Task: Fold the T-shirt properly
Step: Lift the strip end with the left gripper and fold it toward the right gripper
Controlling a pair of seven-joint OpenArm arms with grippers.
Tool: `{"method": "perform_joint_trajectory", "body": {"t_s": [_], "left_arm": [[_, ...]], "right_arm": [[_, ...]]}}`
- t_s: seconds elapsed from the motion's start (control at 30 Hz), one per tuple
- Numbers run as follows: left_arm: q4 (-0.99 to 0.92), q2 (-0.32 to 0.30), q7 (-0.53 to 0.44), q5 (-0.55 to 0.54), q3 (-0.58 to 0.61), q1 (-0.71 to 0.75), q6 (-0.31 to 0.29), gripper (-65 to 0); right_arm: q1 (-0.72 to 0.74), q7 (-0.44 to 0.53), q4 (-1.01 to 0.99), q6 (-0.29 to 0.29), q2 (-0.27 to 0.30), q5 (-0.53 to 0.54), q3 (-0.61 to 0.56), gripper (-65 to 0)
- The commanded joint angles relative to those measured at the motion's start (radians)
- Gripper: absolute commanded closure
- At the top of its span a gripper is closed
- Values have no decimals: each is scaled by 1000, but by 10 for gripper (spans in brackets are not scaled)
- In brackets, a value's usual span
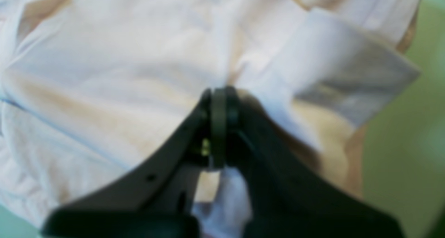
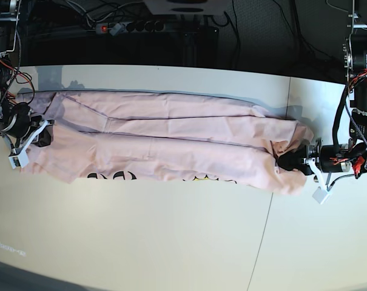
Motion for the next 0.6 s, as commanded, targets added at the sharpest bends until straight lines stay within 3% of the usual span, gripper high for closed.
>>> {"method": "perform_joint_trajectory", "body": {"t_s": [0.0,0.13,0.3,0.4,0.57], "left_arm": [[12,-15,14,-34,-6,-32,-2,0],[45,-15,86,-48,-6,-28,-2,0],[241,10,86,-33,-6,39,-2,0],[449,60,86,72,-2,121,-2,0],[772,169,-38,363,88,259,8,0]], "right_arm": [[8,-7,8,71,19,7,8,0],[8,-6,8,71,19,8,8,0],[8,-7,8,71,19,8,8,0],[8,-6,8,71,19,8,8,0],[8,-6,8,71,19,8,8,0]]}}
